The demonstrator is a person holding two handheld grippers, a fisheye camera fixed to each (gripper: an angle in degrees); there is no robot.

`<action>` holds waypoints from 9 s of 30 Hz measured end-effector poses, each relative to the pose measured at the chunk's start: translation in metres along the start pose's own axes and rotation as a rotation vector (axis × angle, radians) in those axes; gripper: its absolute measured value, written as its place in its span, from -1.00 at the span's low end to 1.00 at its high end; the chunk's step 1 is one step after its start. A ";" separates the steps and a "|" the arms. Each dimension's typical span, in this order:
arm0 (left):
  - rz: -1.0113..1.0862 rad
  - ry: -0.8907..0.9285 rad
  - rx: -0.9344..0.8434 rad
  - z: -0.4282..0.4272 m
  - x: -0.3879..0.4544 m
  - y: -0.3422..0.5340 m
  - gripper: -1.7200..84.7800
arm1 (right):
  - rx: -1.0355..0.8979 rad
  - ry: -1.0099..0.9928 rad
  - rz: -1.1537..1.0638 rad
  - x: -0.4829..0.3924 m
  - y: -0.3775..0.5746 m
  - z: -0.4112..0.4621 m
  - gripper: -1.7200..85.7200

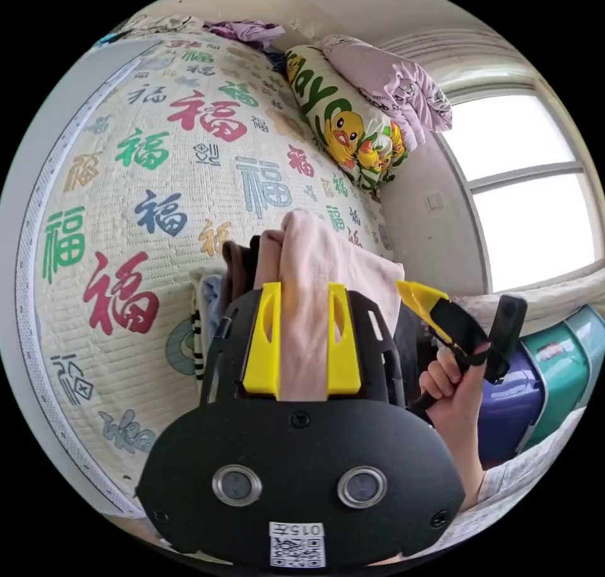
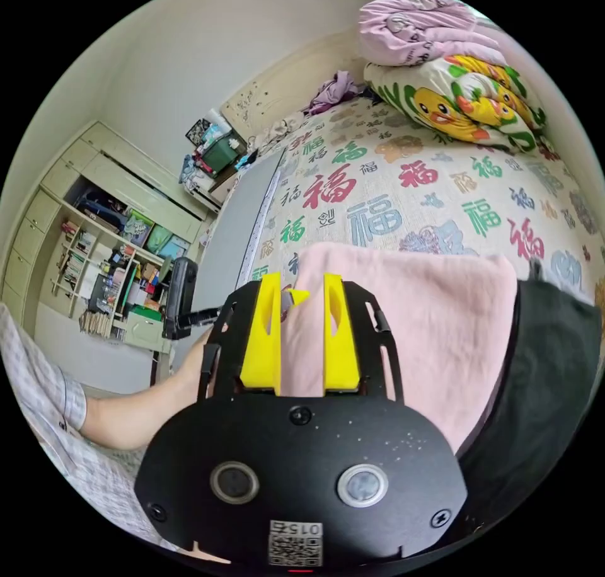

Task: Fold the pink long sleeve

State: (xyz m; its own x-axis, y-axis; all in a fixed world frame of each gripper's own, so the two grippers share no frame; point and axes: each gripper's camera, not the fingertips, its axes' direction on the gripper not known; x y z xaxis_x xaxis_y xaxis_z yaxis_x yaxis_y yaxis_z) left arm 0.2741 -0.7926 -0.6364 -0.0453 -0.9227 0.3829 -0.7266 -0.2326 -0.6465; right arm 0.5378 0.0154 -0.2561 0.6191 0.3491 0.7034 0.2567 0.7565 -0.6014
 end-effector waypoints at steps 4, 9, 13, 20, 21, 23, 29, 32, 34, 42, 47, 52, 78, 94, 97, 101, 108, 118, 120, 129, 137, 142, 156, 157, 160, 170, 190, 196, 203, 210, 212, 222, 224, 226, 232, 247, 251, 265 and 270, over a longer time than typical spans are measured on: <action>0.095 0.110 0.063 -0.004 0.021 0.017 -0.93 | -0.095 0.052 -0.082 -0.022 -0.038 0.028 -0.65; 0.228 0.202 0.029 -0.010 0.053 0.036 -0.96 | -0.246 0.212 -0.178 -0.049 -0.034 0.049 -0.73; 0.324 0.245 -0.076 -0.007 0.063 0.044 -0.96 | -0.225 0.301 -0.194 -0.055 -0.004 0.034 -0.83; 0.288 0.211 -0.044 -0.060 0.013 0.019 -0.86 | -0.022 0.283 0.058 -0.023 0.067 -0.049 -0.86; 0.268 0.103 0.001 -0.071 0.002 0.007 -0.80 | 0.010 0.234 0.114 -0.013 0.081 -0.061 -0.86; 0.286 -0.012 0.024 -0.076 -0.007 -0.014 -0.73 | 0.058 0.205 0.174 -0.006 0.101 -0.078 -0.86; 0.290 -0.004 -0.166 -0.030 -0.024 -0.054 -0.66 | 0.218 0.179 0.281 -0.009 0.152 -0.138 -0.87; 0.238 0.033 -0.186 -0.032 -0.027 -0.048 -0.75 | 0.293 0.146 0.299 -0.013 0.171 -0.170 -0.88; 0.281 0.039 -0.093 -0.059 -0.018 -0.035 -0.81 | 0.345 0.125 0.273 -0.021 0.180 -0.191 -0.88; 0.334 0.162 0.100 -0.166 -0.002 0.022 -0.90 | 0.593 -0.012 0.199 -0.091 0.205 -0.289 -0.90; 0.445 0.182 0.215 -0.270 0.005 0.072 -0.92 | 0.744 -0.123 0.170 -0.146 0.223 -0.345 -0.90; 0.379 0.195 0.360 -0.422 -0.058 0.122 -0.93 | 0.828 -0.148 0.090 -0.240 0.234 -0.387 -0.90; -0.359 -0.190 0.342 -0.876 -0.574 0.246 -0.95 | -0.061 -0.200 0.557 -0.495 -0.023 -0.042 -0.91; -0.690 0.022 -0.037 -0.791 -0.627 0.383 -0.71 | -0.627 -0.326 0.602 -0.678 0.026 0.012 -0.72; -0.748 0.019 -0.052 -0.771 -0.629 0.373 -0.68 | -0.650 -0.314 0.611 -0.691 0.001 0.012 -0.73; -0.812 -0.056 -0.058 -0.772 -0.622 0.365 -0.69 | -0.754 -0.315 0.578 -0.709 -0.038 0.004 -0.78; -0.852 -0.114 -0.109 -0.774 -0.613 0.353 -0.66 | -0.804 -0.414 0.557 -0.734 -0.088 -0.028 -0.88; -0.872 -0.098 -0.263 -0.743 -0.611 0.378 -0.64 | -0.737 -0.589 0.538 -0.780 -0.139 -0.078 -0.94; -0.888 -0.038 -0.231 -0.735 -0.615 0.387 -0.67 | -0.733 -0.615 0.548 -0.791 -0.146 -0.087 -0.94; -0.653 0.296 0.171 -0.768 -0.572 0.340 -0.94 | -0.555 -0.667 0.485 -0.822 -0.249 -0.115 -0.94; -0.214 0.398 0.567 -0.788 -0.554 0.096 -0.87 | -0.188 -0.467 0.147 -0.905 -0.537 -0.105 -0.92; -0.067 0.243 0.480 -0.778 -0.511 0.106 -0.83 | -0.242 -0.348 0.010 -0.954 -0.517 -0.123 -0.89; -0.217 -0.003 -0.270 -0.606 -0.448 0.335 -0.72 | -0.908 -0.284 0.240 -1.014 -0.178 -0.056 -0.79; -0.190 -0.046 -0.294 -0.597 -0.439 0.336 -0.71 | -0.903 -0.291 0.239 -1.017 -0.180 -0.055 -0.80; -0.139 -0.150 -0.353 -0.572 -0.424 0.330 -0.70 | -0.874 -0.315 0.234 -1.031 -0.202 -0.052 -0.84; -0.238 -0.339 -0.386 -0.515 -0.408 0.304 -0.94 | -0.874 0.030 0.095 -1.054 -0.220 -0.047 -0.97; -0.473 -0.079 -0.310 -0.514 -0.446 0.300 -0.98 | -0.868 -1.315 0.471 -0.976 -0.117 0.068 -0.96; -0.505 -0.055 -0.306 -0.509 -0.447 0.304 -0.98 | -0.868 -1.453 0.299 -0.989 -0.091 0.077 -0.97; -0.549 -0.025 -0.287 -0.507 -0.454 0.308 -0.98 | -0.850 -1.400 0.277 -1.009 -0.065 0.095 -0.97; -0.573 -0.005 -0.272 -0.507 -0.456 0.311 -0.98 | -0.850 -1.402 0.278 -1.026 -0.043 0.110 -0.97; -0.572 0.001 -0.269 -0.507 -0.455 0.311 -0.98 | -0.850 -1.403 0.278 -1.030 -0.038 0.113 -0.97; -0.564 0.024 -0.271 -0.503 -0.452 0.308 -0.98 | -0.850 -1.405 0.279 -1.047 -0.013 0.129 -0.97; -0.561 0.020 -0.280 -0.502 -0.452 0.307 -0.98 | -0.850 -1.405 0.279 -1.049 -0.010 0.131 -0.97; -0.570 0.029 -0.282 -0.501 -0.453 0.306 -0.98 | -0.850 -1.406 0.279 -1.050 -0.006 0.133 -0.97; -0.567 0.034 -0.282 -0.502 -0.456 0.305 -0.98 | -0.850 -1.406 0.279 -1.052 0.002 0.138 -0.97; -0.599 0.068 -0.287 -0.500 -0.456 0.300 -0.98 | -0.850 -1.406 0.279 -1.033 0.009 0.139 -0.97; -0.604 0.074 -0.280 -0.503 -0.456 0.299 -0.98 | -0.850 -1.405 0.279 -1.022 0.006 0.135 -0.97; -0.336 -0.196 -0.372 -0.511 -0.412 0.291 -0.92 | -0.850 -1.401 0.277 -0.968 -0.017 0.112 -0.97; -0.184 -0.342 -0.450 -0.498 -0.383 0.289 -0.82 | -0.850 -1.398 0.277 -0.942 -0.032 0.097 -0.97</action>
State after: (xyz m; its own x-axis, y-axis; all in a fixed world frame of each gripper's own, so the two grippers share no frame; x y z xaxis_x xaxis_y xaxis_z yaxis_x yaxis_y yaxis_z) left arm -0.2603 -0.3532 -0.6416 0.2785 -0.9435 0.1794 -0.9242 -0.3141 -0.2172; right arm -0.1257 -0.2838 -0.8623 -0.2687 0.9625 0.0386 0.8560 0.2569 -0.4486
